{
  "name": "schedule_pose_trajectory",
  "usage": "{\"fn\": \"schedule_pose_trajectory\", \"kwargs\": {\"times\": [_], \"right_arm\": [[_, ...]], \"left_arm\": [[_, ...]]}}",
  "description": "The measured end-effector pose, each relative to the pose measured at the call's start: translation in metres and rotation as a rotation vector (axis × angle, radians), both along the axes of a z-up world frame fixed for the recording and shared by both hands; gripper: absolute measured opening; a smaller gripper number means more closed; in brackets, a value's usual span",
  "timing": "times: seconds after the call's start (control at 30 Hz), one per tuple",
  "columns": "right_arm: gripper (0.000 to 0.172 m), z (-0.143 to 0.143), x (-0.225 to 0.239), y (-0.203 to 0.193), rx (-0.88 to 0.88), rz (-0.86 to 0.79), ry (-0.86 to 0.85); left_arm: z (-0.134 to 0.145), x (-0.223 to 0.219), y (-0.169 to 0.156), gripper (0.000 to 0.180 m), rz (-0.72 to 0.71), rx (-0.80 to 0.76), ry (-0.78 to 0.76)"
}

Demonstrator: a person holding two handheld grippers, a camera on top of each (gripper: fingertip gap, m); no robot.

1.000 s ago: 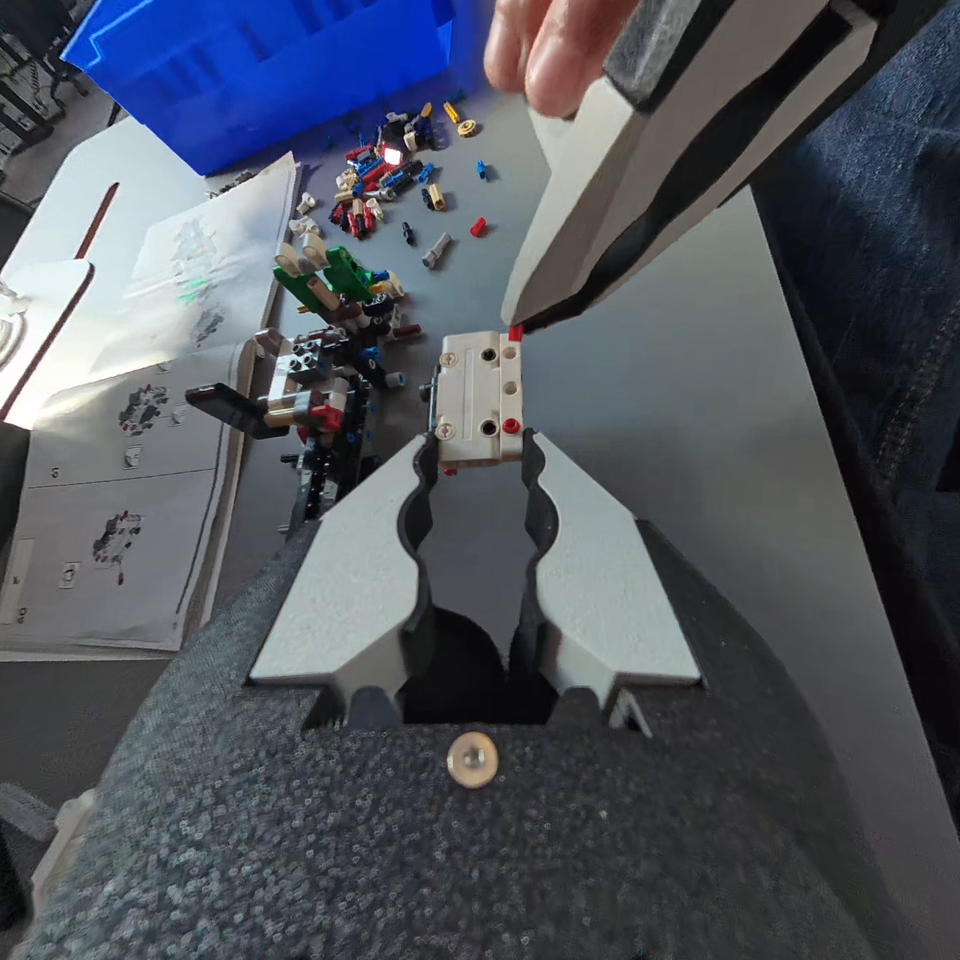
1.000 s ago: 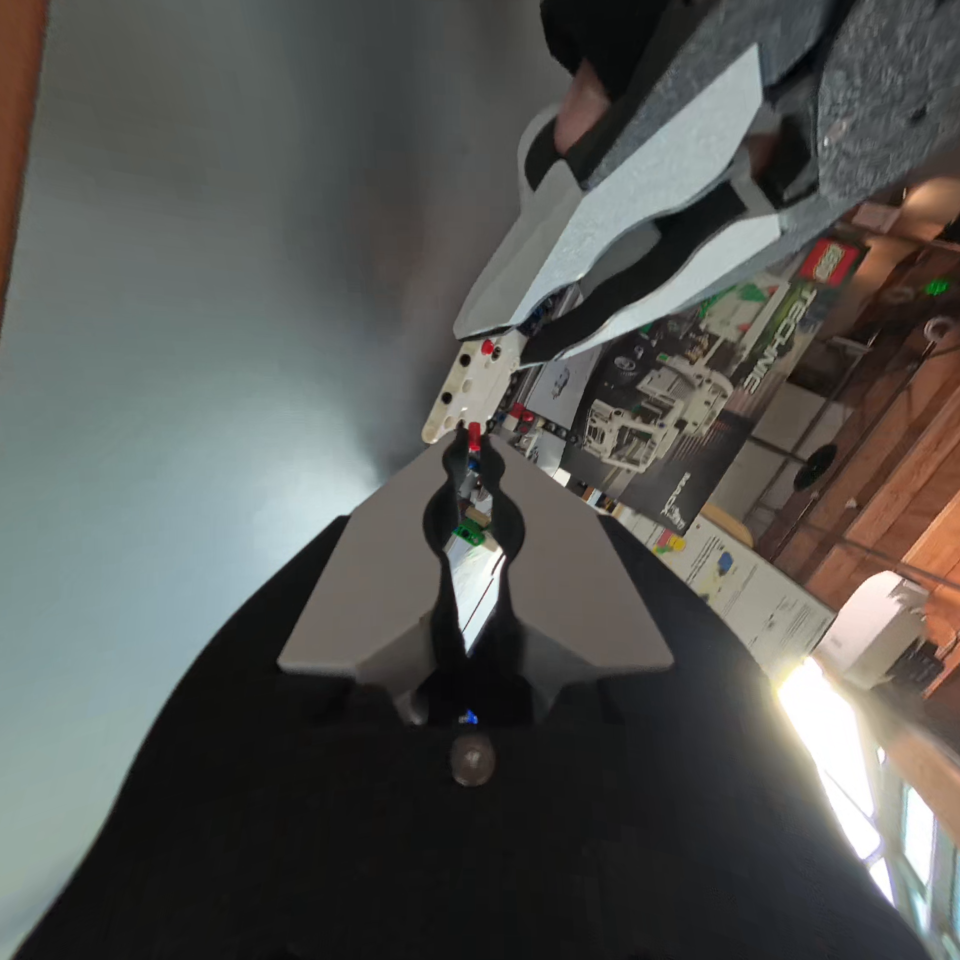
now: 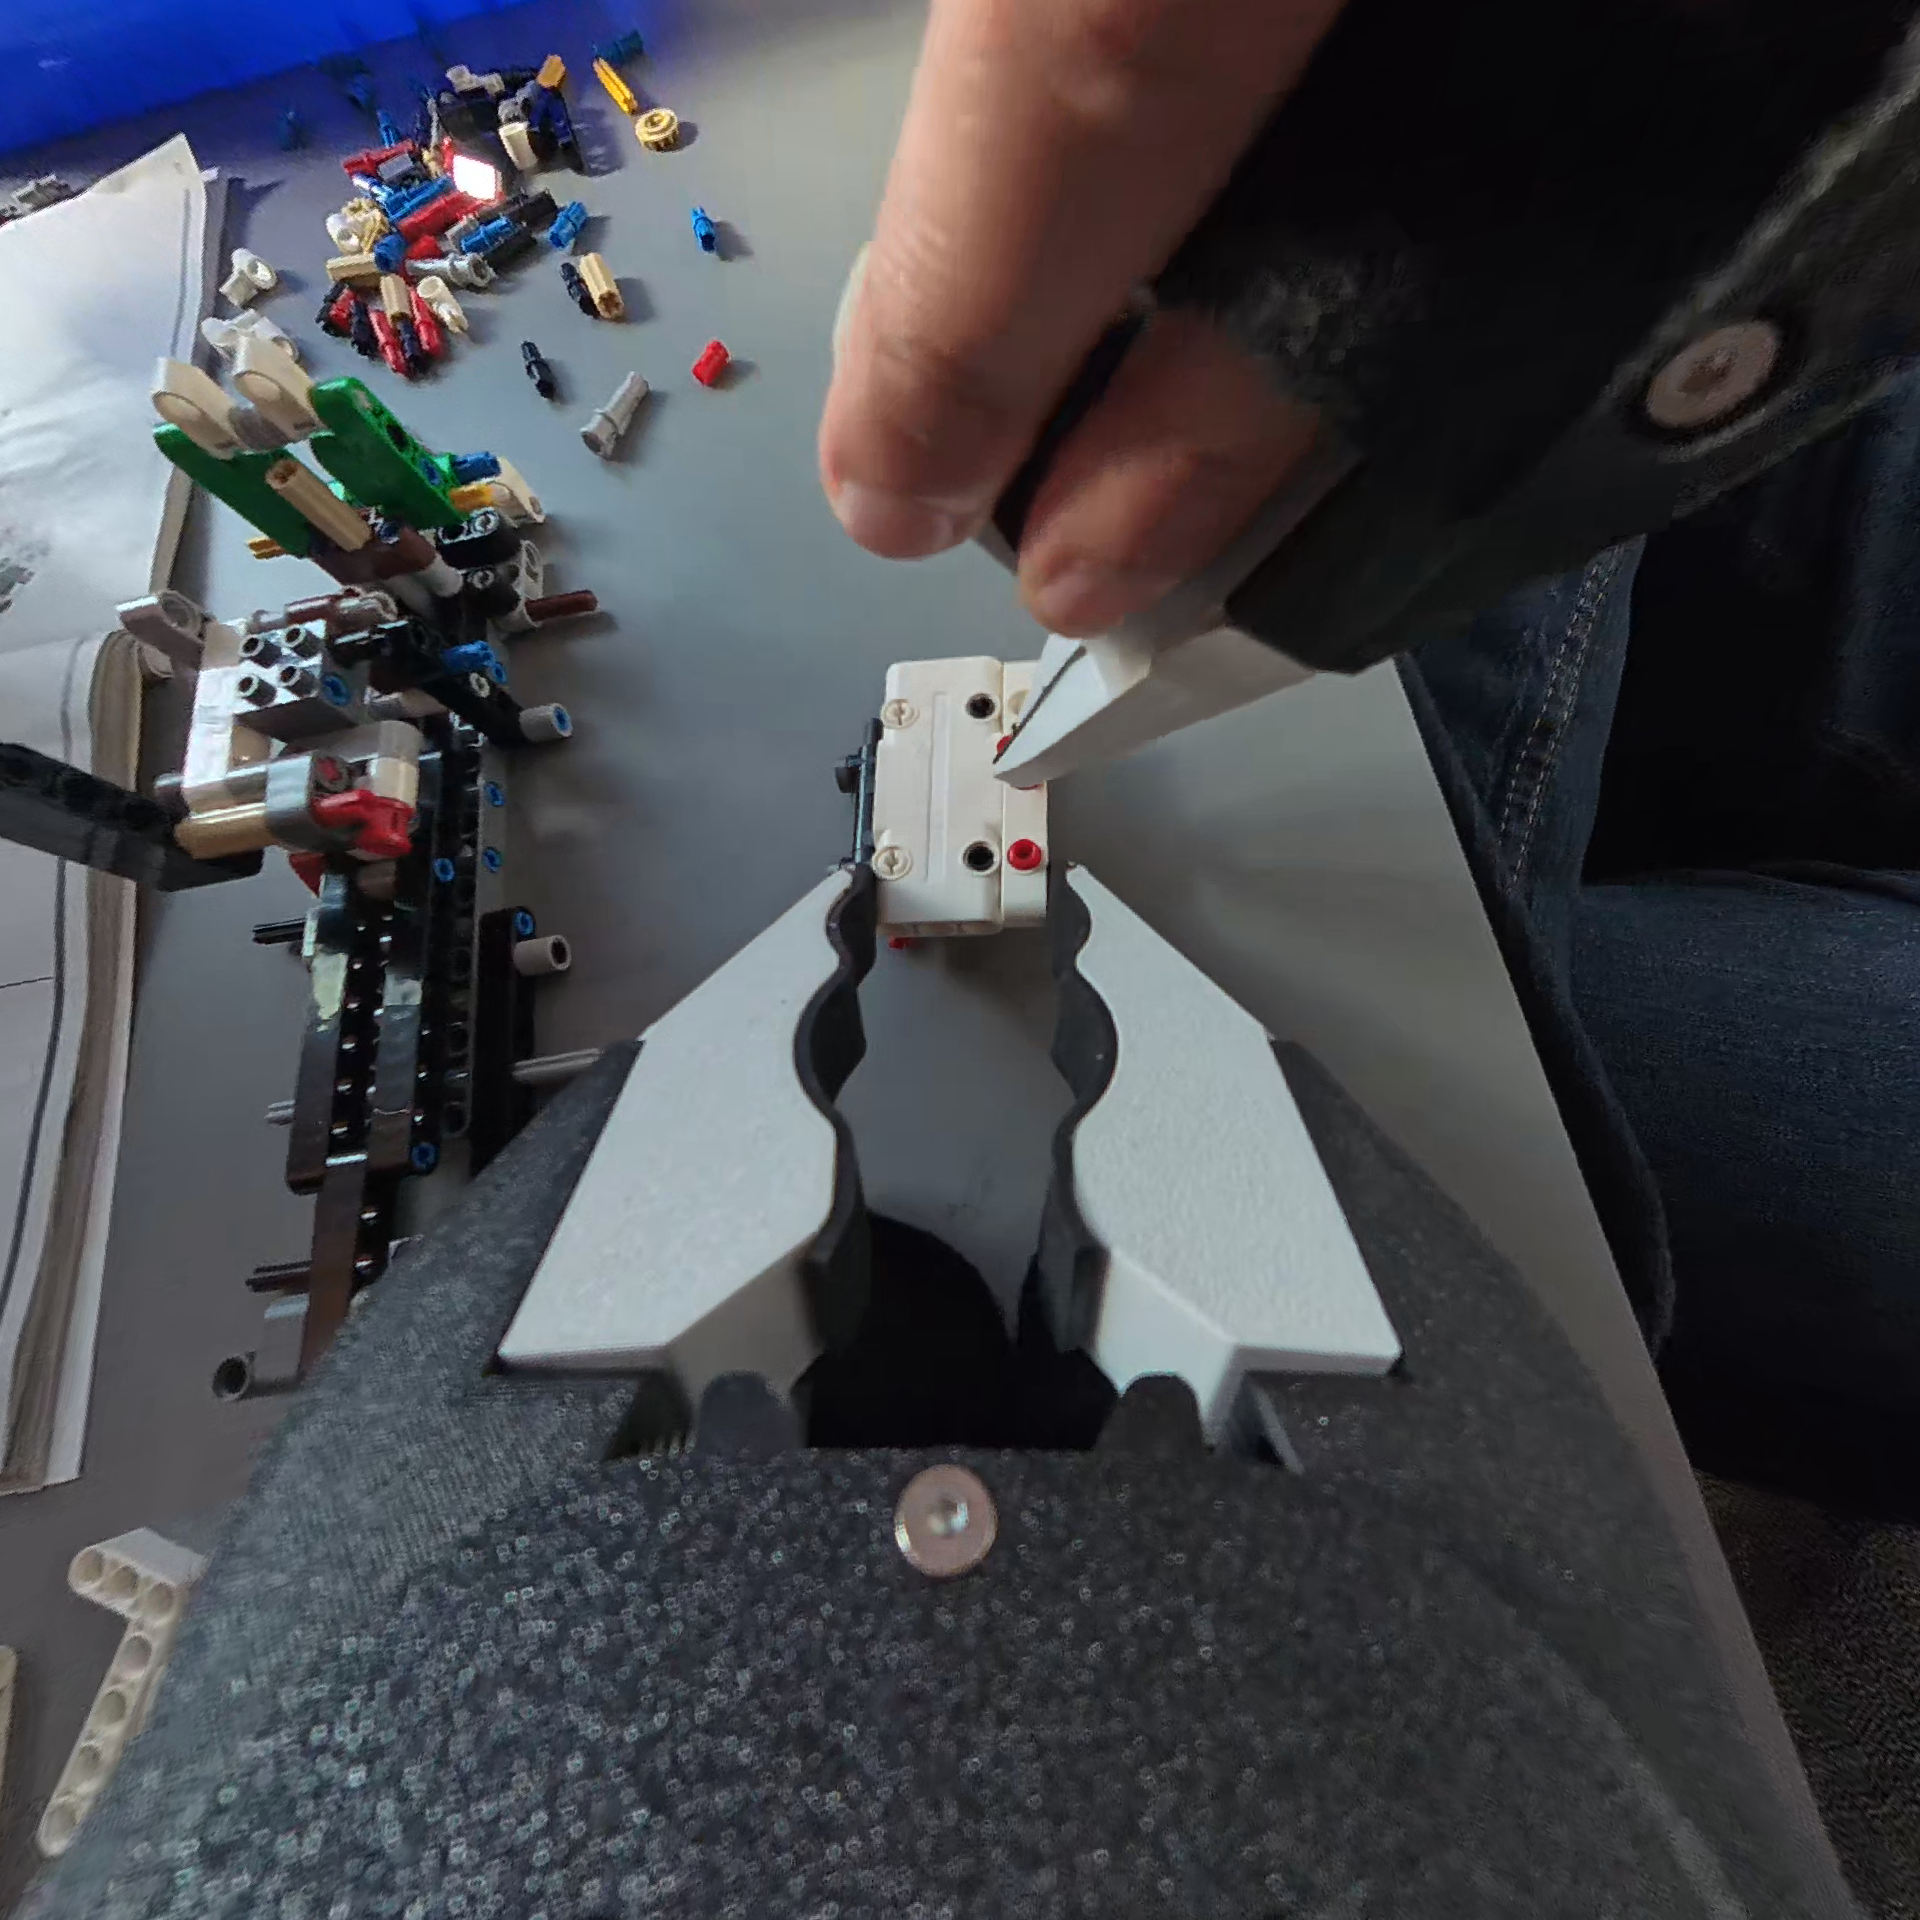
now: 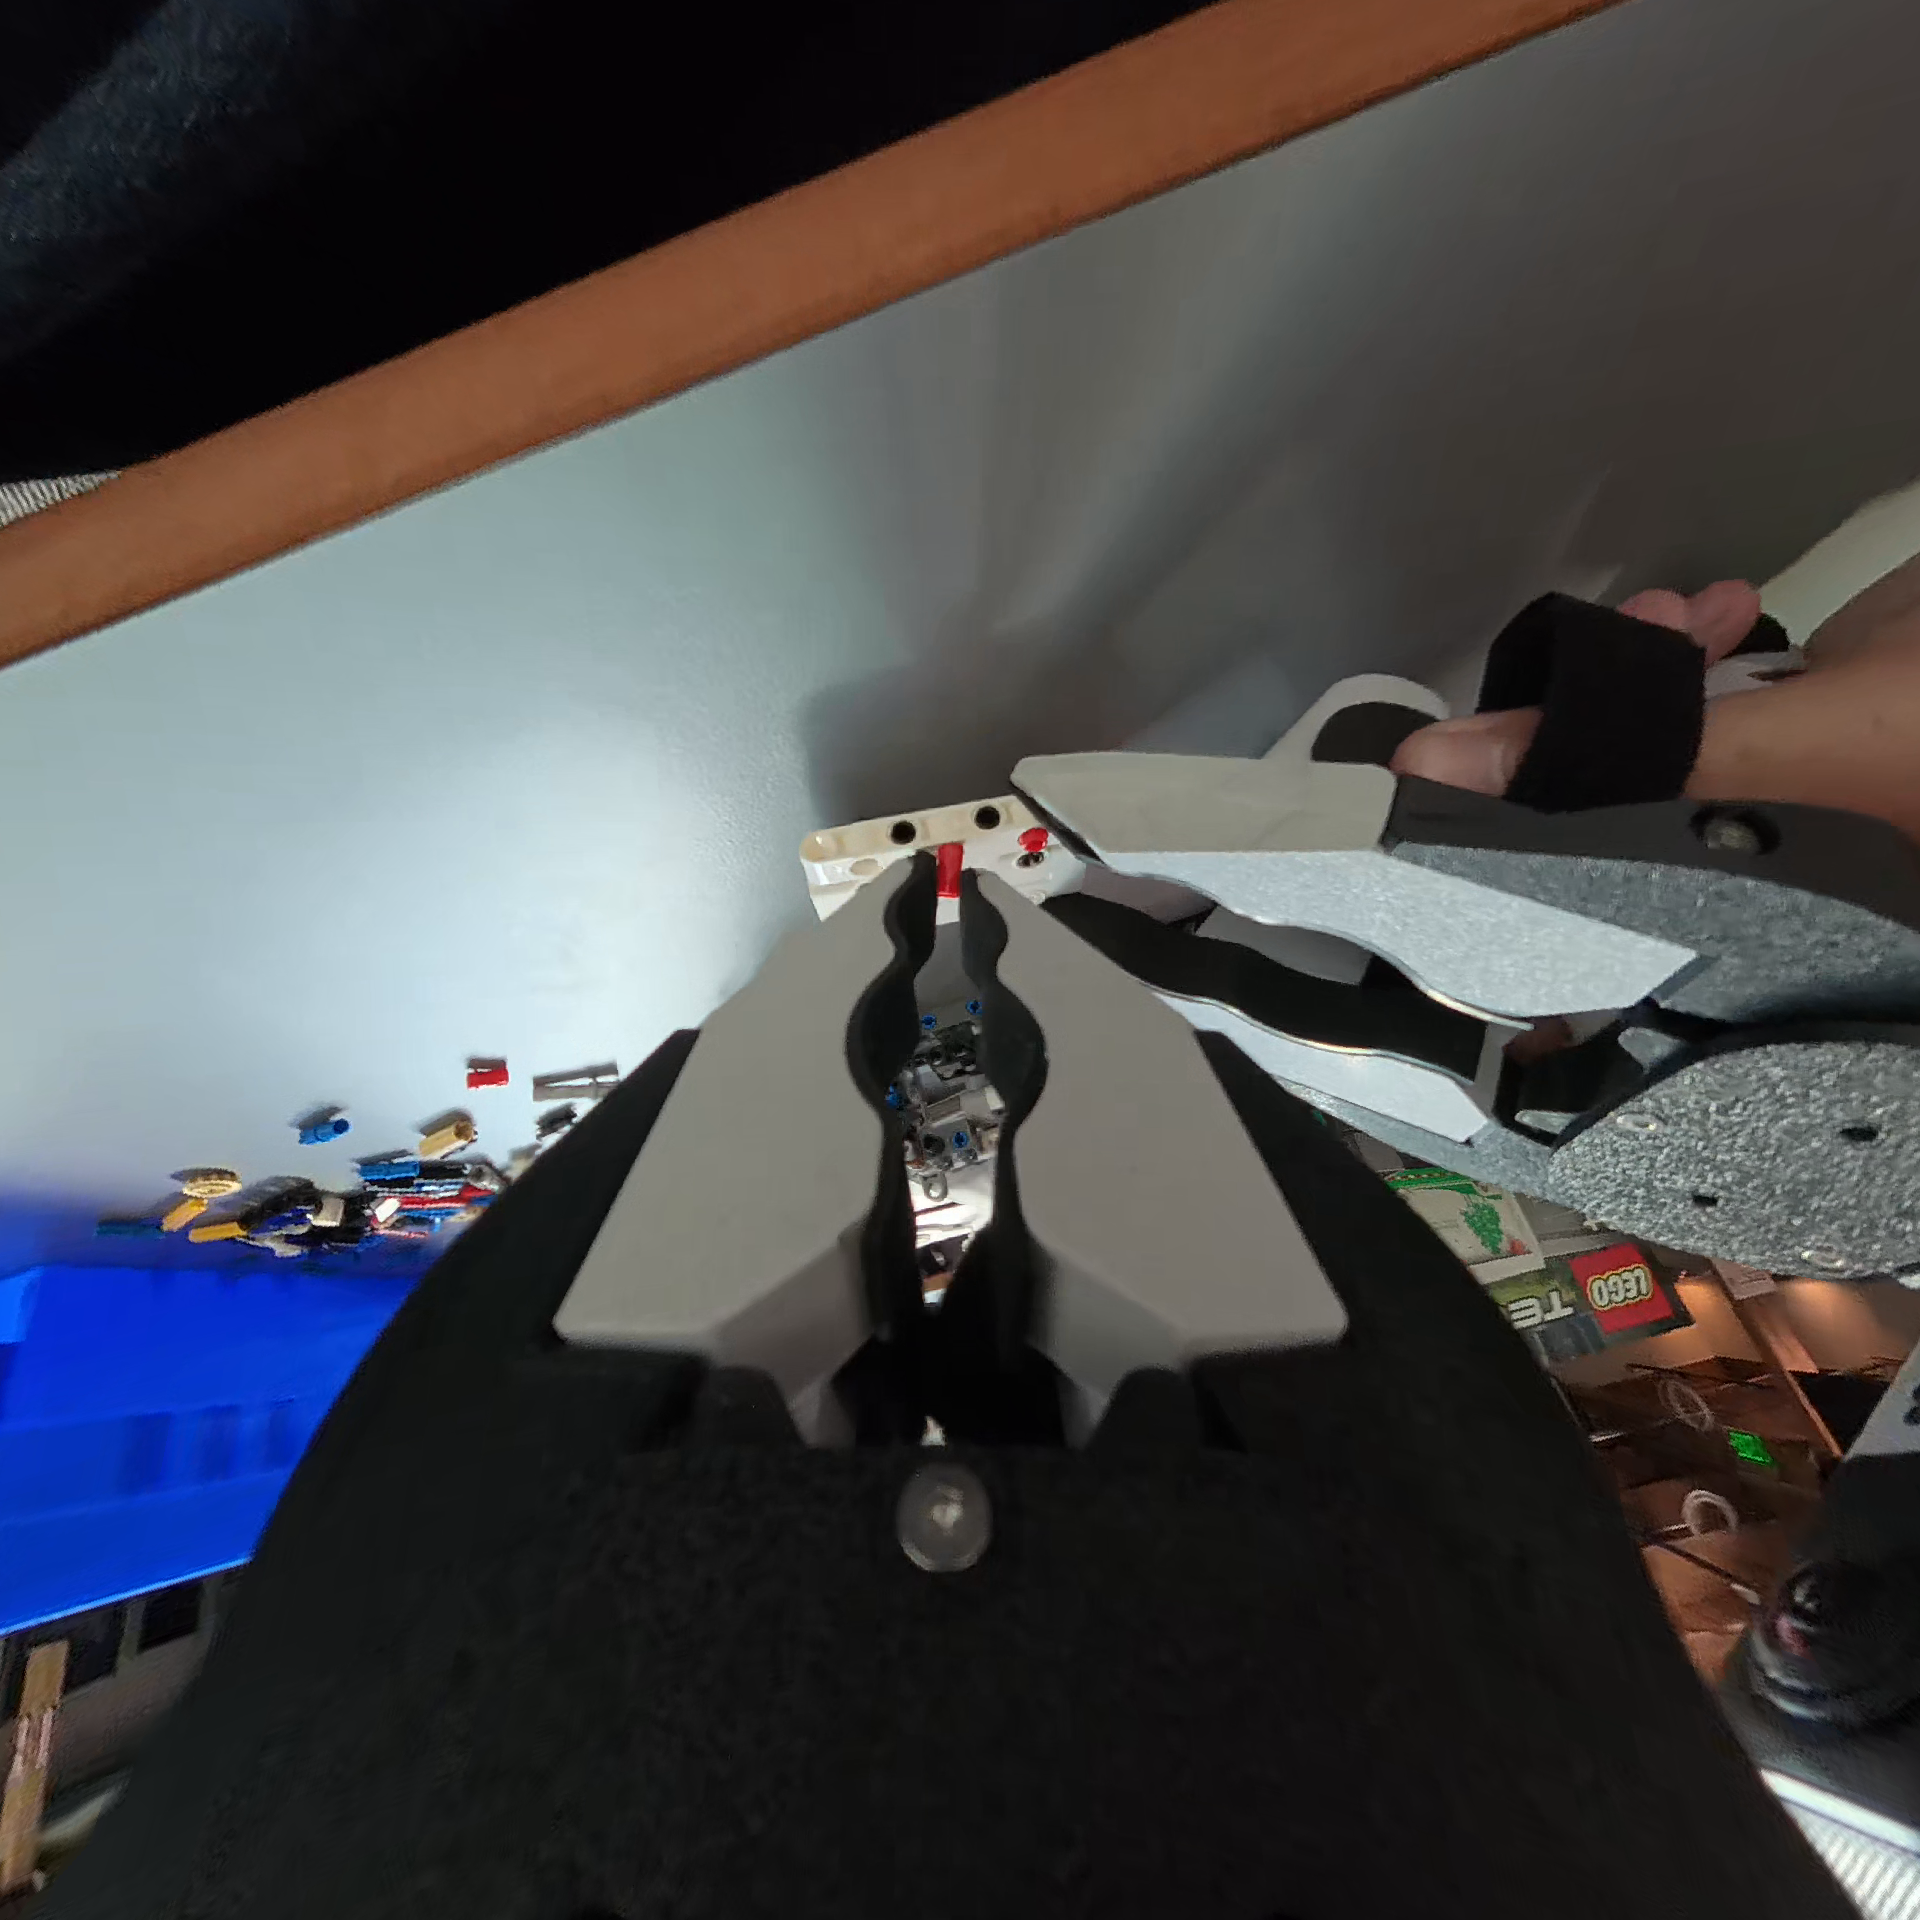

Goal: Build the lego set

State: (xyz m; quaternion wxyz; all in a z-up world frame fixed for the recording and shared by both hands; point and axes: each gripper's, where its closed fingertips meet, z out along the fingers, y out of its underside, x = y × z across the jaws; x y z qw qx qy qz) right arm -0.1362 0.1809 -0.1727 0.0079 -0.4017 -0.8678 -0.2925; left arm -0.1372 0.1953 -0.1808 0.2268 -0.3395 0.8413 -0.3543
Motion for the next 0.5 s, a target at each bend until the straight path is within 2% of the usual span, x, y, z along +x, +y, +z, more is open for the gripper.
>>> {"fn": "schedule_pose_trajectory", "kwargs": {"times": [0.03, 0.2, 0.33, 0.43, 0.5], "right_arm": [[0.003, 0.0, 0.0, 0.0, -0.002, 0.02, -0.027], [0.002, -0.002, 0.0, 0.001, 0.007, 0.074, -0.164], [0.002, 0.0, 0.001, -0.001, 0.05, 0.002, -0.213], [0.001, -0.001, -0.002, -0.004, 0.049, -0.046, -0.191], [0.0, -0.005, -0.008, -0.01, 0.009, -0.106, -0.104]], "left_arm": [[0.0, 0.0, 0.0, 0.031, 0.001, -0.008, 0.005], [-0.004, 0.0, -0.001, 0.031, 0.016, -0.028, 0.031], [-0.003, 0.0, -0.001, 0.031, 0.03, -0.062, 0.052], [-0.004, 0.0, -0.001, 0.031, 0.03, -0.042, 0.043], [-0.002, 0.001, -0.002, 0.031, 0.033, -0.053, 0.038]]}}
